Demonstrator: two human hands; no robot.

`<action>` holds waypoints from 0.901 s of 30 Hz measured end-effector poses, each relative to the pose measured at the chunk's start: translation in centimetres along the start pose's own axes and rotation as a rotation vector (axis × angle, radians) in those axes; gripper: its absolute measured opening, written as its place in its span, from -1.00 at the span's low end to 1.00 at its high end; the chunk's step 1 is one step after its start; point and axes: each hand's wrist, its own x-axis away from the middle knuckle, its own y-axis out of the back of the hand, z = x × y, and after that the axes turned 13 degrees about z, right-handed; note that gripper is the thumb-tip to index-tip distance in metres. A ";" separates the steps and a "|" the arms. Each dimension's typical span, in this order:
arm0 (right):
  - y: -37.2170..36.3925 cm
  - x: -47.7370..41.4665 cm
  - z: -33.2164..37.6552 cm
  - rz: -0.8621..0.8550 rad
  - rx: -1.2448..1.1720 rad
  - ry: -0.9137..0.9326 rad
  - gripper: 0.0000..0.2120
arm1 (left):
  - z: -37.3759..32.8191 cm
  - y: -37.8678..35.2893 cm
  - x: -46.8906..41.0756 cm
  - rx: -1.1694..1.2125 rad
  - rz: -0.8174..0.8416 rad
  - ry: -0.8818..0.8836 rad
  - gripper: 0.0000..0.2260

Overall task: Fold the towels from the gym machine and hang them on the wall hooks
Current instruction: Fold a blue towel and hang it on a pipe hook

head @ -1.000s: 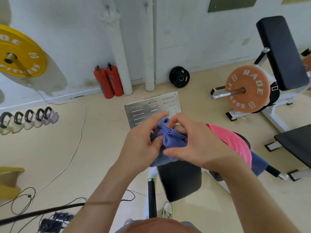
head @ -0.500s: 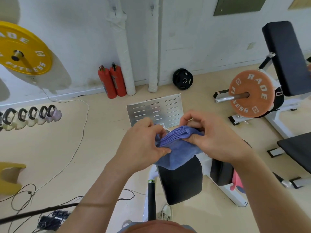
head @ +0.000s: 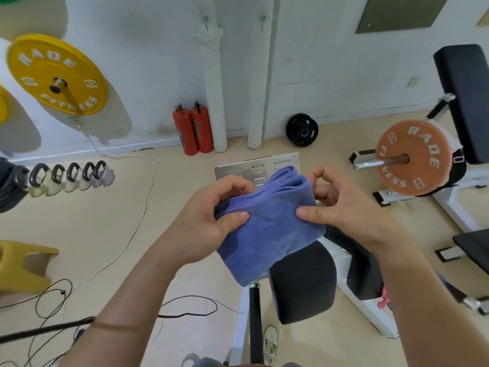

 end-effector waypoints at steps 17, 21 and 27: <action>-24.7 -9.6 6.8 0.112 0.491 0.046 -0.73 | 6.3 17.6 22.8 0.491 -0.067 0.087 -0.67; -29.3 -11.8 9.6 0.199 0.753 0.160 -0.71 | 5.5 20.1 25.2 0.607 -0.120 0.049 -0.53; -30.4 -14.1 11.2 0.207 0.873 0.232 -0.54 | 3.9 21.7 24.0 0.405 -0.508 0.035 -0.95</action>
